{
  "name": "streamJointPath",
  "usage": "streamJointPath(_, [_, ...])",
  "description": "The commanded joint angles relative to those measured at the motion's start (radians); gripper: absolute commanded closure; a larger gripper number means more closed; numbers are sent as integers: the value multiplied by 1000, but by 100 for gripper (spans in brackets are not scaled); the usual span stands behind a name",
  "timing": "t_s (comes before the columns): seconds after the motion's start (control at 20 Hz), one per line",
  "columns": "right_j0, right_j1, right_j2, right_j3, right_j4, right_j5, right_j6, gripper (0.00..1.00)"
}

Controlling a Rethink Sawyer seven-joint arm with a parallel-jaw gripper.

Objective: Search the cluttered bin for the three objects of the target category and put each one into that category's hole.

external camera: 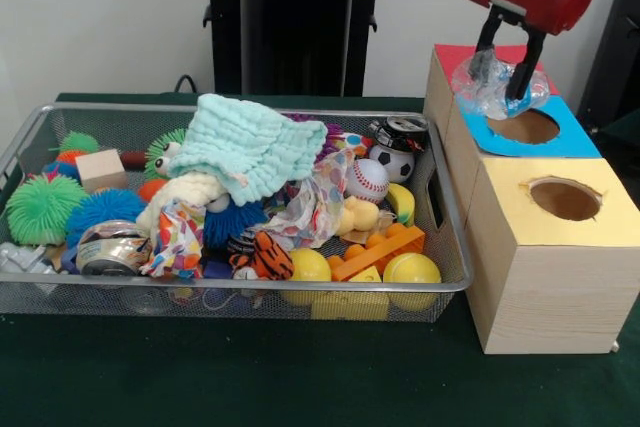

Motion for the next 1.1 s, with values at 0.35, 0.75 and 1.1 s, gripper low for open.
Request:
streamJointPath(0.35, [10,41,55,170,4,-41,204,100])
streamJointPath(0.75, [-35,-8,159,292,46,-145,115,100])
streamJointPath(1.1, [-81,-30,245,321,77,-167,87,100])
